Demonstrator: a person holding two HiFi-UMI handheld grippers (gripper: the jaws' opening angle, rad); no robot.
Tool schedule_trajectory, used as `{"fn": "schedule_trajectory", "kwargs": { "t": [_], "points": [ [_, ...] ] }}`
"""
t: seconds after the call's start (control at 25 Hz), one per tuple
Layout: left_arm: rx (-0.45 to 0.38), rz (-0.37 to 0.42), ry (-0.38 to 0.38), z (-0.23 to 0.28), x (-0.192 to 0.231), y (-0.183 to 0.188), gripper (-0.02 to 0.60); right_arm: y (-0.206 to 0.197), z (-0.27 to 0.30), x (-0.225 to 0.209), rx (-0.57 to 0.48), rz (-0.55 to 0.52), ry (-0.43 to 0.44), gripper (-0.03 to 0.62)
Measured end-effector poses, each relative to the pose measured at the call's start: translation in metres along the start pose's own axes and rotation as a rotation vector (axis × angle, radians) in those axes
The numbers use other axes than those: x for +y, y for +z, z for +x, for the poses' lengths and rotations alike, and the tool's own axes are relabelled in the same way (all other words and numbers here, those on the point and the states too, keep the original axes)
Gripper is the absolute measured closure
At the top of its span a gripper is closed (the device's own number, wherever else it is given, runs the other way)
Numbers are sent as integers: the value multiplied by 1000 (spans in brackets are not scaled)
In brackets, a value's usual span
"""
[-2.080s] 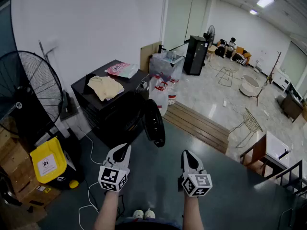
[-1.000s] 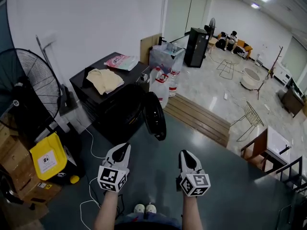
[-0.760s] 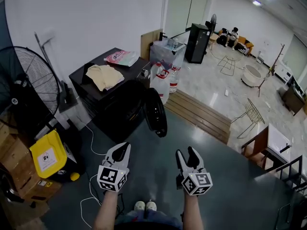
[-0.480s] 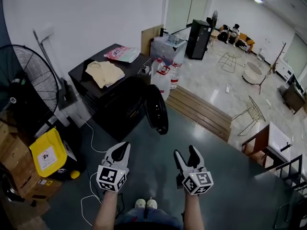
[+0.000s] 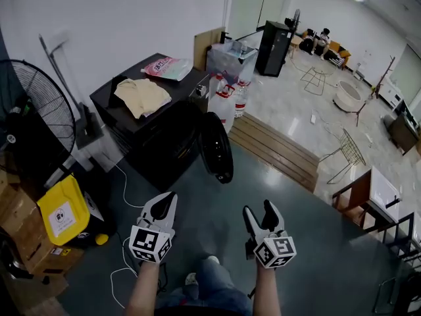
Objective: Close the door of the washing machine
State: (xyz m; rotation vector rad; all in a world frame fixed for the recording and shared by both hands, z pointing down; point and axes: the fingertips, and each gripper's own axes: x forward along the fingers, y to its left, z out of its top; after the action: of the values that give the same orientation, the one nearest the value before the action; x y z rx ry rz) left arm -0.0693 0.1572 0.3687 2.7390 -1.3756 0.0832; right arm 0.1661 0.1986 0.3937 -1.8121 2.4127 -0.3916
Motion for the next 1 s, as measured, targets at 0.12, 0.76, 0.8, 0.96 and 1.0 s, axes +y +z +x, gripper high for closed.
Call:
{"fn": "schedule_trajectory", "kwargs": {
  "t": [0.12,0.76,0.8,0.96,1.0],
  "points": [
    [13,-8,7,23,13,-7,581,-5,26,-17,11,9,0,281],
    [62,-10,104,223,120,-12,581,-11,250,-128,92,37,116,281],
    [63,-11,105,231,122,-12,581,-13,257,-132,101,41,119,281],
    [86,-16,105,255,130,-22,581,-26,283,-144,139,60,131,281],
    [90,-21,103,259,133,-26,581,-31,288,-145,151,59,133,280]
  ]
}}
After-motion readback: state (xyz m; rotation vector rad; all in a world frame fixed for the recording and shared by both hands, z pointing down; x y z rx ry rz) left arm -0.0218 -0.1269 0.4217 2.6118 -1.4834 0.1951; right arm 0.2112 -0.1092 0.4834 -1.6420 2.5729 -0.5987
